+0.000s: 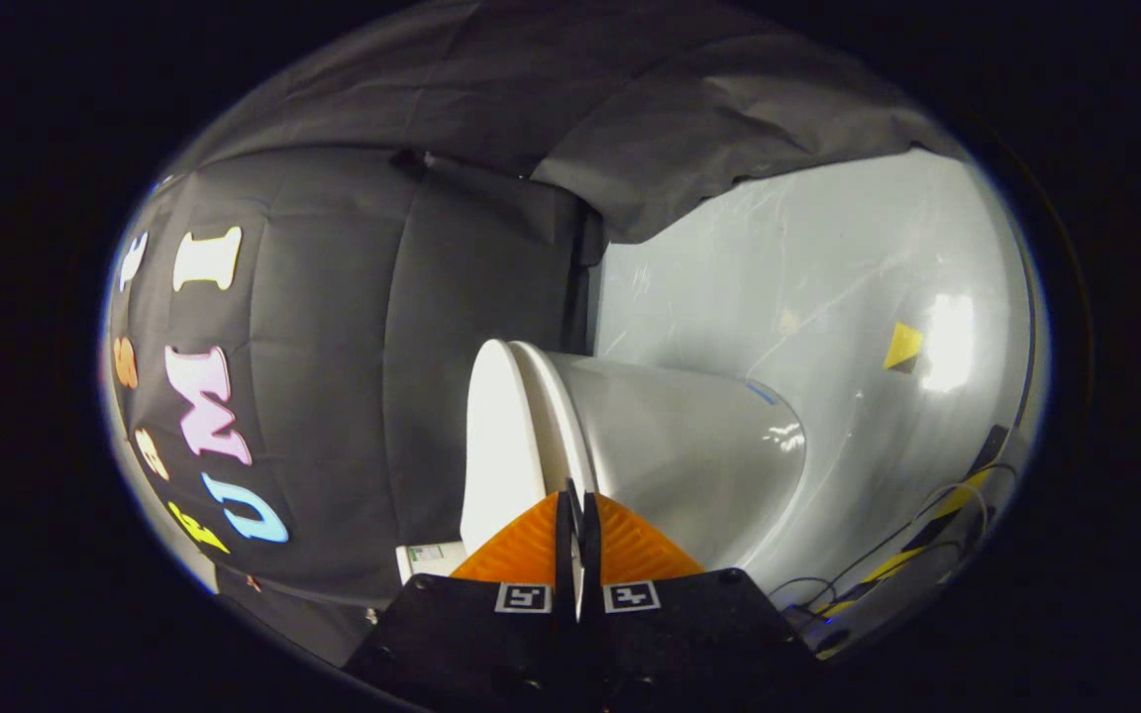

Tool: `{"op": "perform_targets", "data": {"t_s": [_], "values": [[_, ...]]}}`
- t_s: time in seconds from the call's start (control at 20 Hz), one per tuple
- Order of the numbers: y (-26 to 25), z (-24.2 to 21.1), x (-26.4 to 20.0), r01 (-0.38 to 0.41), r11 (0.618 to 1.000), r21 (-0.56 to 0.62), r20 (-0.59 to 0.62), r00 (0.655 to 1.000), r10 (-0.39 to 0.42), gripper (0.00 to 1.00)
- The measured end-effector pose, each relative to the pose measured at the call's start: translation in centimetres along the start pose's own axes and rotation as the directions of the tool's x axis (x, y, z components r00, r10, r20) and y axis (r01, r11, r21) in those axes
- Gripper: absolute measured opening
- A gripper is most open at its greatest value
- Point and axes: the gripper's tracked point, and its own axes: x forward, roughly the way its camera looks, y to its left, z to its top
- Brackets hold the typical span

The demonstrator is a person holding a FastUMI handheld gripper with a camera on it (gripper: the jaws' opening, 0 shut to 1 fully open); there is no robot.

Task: Open the toilet lid.

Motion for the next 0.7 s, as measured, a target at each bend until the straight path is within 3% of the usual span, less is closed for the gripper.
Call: {"op": "perform_targets", "data": {"t_s": [0.3, 0.5, 0.7], "values": [[4.6, -0.2, -2.7, 0.041, 0.986, -0.162, 0.057, 0.998, -0.032, 0.05], [8.7, -0.8, -4.5, 0.092, 0.945, -0.313, 0.120, 0.991, -0.056, 0.05], [13.6, -2.1, -6.6, 0.089, 0.909, -0.408, 0.191, 0.981, -0.010, 0.05]]}}
